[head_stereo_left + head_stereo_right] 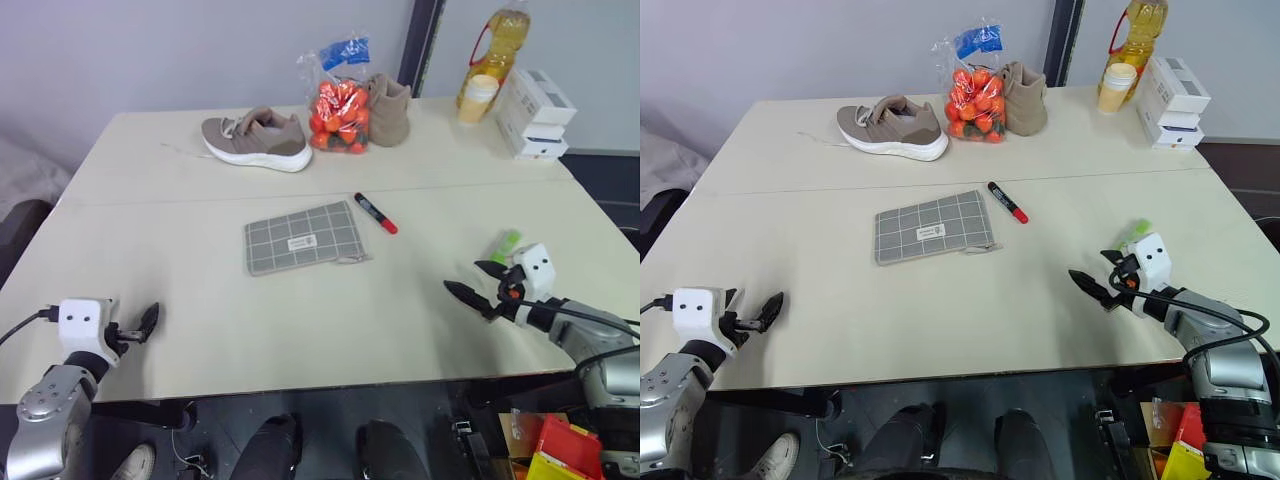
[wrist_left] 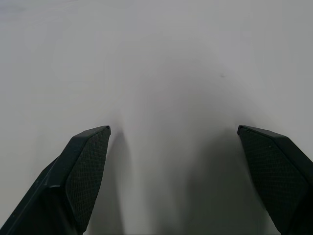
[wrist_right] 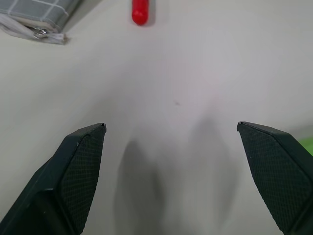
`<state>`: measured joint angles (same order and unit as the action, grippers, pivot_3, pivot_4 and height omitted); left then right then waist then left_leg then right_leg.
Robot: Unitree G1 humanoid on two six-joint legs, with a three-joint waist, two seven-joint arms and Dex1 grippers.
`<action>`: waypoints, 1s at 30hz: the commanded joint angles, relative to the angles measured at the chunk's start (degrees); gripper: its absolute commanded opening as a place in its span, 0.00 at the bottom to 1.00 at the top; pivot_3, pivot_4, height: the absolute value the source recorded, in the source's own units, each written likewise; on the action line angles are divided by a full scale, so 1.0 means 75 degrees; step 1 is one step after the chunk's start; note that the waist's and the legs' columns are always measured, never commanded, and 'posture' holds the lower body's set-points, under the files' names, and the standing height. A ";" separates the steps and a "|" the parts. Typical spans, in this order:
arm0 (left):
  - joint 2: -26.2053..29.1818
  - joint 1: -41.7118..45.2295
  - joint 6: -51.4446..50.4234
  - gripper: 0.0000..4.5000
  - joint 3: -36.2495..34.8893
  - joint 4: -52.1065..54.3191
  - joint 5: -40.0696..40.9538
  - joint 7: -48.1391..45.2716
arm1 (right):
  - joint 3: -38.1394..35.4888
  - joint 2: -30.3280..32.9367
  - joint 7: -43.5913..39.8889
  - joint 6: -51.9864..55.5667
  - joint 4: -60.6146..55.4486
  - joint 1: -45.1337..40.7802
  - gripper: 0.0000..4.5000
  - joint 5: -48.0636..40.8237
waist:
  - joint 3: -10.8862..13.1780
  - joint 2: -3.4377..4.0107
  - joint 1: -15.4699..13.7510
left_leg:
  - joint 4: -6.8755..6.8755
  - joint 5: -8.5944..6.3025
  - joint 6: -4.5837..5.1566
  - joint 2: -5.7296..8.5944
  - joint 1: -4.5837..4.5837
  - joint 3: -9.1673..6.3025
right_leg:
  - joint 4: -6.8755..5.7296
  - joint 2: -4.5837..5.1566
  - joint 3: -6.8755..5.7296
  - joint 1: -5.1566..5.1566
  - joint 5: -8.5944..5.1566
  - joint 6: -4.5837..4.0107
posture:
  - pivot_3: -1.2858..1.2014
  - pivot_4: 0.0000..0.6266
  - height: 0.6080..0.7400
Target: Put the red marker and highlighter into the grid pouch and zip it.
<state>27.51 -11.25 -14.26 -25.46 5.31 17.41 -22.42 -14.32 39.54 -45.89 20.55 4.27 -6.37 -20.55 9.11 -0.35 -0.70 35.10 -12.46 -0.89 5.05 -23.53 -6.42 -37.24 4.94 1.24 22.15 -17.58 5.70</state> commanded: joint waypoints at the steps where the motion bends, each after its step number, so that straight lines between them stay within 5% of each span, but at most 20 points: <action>1: 0.0058 0.0059 0.0057 0.99 -0.0038 0.0130 -0.0045 0.0030 | -0.0056 0.0006 -0.0009 -0.0208 -0.0100 -0.0010 0.99 0.0022 | 0.0000 0.0000 0.0000 | -0.0001 0.0000 0.0000 0.0000 0.0000 0.0000 | 0.0000 0.0000 0.0000 0.0001 0.0001 0.0002 | 0.52 0.24 1.00; 15: 0.0010 0.0224 -0.0127 0.99 -0.0011 0.0190 -0.0072 0.0160 | 0.0070 -0.0216 0.0038 -0.0039 -0.0547 0.0172 0.99 -0.0154 | 0.0002 -0.0003 0.0000 | -0.0001 0.0000 0.0000 0.0000 0.0000 0.0000 | 0.0000 -0.0001 0.0000 0.0001 0.0004 0.0008 | 0.52 0.24 1.00; 27: 0.0069 0.0499 0.0315 0.99 0.0482 0.0032 -0.0411 -0.0029 | 0.1736 -0.1582 0.1040 0.0060 -0.1140 -0.0897 0.99 0.0604 | 0.0005 -0.0006 0.0012 | 0.0002 0.0000 -0.0001 0.0000 0.0000 -0.0001 | -0.0003 -0.0002 0.0000 0.0012 0.0007 0.0007 | 0.52 0.24 1.00; 30: 0.0176 0.0778 0.0466 1.00 0.0576 -0.0205 -0.0450 -0.0223 | 0.2003 -0.1863 0.1357 0.0201 -0.0881 -0.1404 0.69 0.0844 | 0.0009 -0.0010 0.0002 | 0.0002 0.0001 -0.0002 0.0001 0.0001 -0.0002 | -0.0003 -0.0003 0.0000 0.0023 0.0008 0.0008 | 0.52 0.24 1.00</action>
<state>27.28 -6.23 -12.49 -20.98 3.86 14.31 -23.44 0.52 25.97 -37.11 22.14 -2.22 -15.37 -15.14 9.17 -0.42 -0.69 35.11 -12.45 -0.91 5.06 -23.53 -6.44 -37.25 4.91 1.21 22.35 -17.52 5.77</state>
